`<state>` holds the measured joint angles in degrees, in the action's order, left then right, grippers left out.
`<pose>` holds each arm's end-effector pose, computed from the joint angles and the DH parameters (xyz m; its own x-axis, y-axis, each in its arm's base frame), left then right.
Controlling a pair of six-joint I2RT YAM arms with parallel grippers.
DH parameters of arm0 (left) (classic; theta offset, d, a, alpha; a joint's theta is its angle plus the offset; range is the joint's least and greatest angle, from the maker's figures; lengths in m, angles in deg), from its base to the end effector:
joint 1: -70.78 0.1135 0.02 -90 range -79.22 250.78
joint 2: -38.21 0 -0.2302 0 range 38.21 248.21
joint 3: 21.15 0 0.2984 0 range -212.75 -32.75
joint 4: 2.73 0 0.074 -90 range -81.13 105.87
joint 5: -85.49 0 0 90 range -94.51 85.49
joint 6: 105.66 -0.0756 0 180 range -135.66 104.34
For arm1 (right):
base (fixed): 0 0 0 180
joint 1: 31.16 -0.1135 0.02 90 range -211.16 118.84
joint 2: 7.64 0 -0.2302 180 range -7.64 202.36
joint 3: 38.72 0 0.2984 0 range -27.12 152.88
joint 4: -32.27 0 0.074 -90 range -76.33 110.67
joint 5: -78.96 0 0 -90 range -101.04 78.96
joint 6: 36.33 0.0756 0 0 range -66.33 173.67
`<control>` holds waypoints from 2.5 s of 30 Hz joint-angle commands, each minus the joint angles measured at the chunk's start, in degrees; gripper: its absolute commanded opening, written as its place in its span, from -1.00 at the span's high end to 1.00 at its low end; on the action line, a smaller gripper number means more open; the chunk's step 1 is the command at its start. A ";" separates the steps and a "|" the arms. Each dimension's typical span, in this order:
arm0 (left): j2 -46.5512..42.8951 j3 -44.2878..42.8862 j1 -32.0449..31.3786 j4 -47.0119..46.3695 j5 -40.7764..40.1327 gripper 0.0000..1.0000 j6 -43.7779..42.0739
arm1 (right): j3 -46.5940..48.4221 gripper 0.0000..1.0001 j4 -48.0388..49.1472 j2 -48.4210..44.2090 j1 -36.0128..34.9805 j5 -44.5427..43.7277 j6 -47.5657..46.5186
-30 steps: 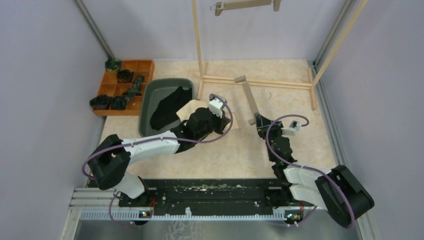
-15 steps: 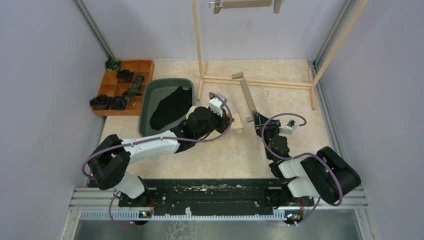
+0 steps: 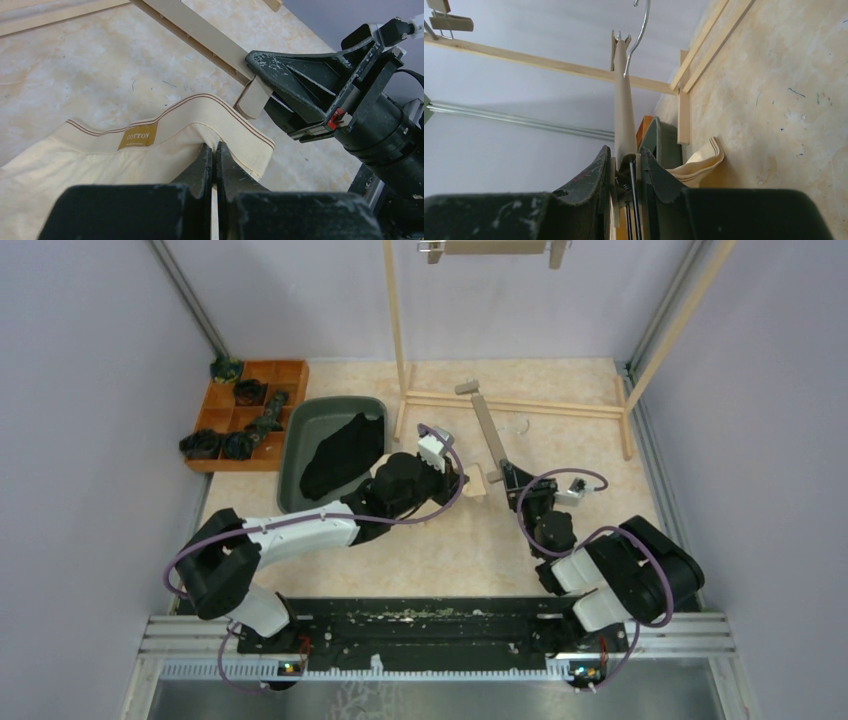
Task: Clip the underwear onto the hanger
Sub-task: Clamp the underwear onto the hanger.
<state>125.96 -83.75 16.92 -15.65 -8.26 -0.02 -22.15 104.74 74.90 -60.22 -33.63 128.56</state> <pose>0.2559 -0.3420 0.1850 -0.3274 -0.0078 -0.9449 0.7060 0.6625 -0.2501 0.2366 0.0982 0.0855 -0.0851 0.9725 -0.2170 -0.1255 0.2056 0.9706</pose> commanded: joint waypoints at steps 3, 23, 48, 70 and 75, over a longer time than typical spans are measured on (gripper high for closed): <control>-0.57 -1.56 0.26 -2.73 0.66 1.00 0.53 | 1.10 1.00 10.14 0.25 0.32 0.80 1.59; 0.82 -1.94 0.64 -3.69 0.39 1.00 1.05 | 0.57 1.00 14.62 2.36 0.32 1.62 3.31; -0.23 1.90 2.00 -5.13 0.72 1.00 3.94 | -0.04 1.00 14.62 -0.14 0.32 -0.16 2.80; 1.73 0.82 2.05 -6.15 2.41 1.00 4.02 | 0.69 1.00 14.64 0.78 0.32 1.06 3.45; 1.90 0.82 2.06 -6.40 2.56 1.00 4.01 | 0.90 1.00 14.71 0.93 0.32 1.22 3.49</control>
<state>127.47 -82.16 18.56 -19.47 -6.53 3.85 -22.26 106.01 76.30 -60.22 -33.35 131.49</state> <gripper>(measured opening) 0.017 0.200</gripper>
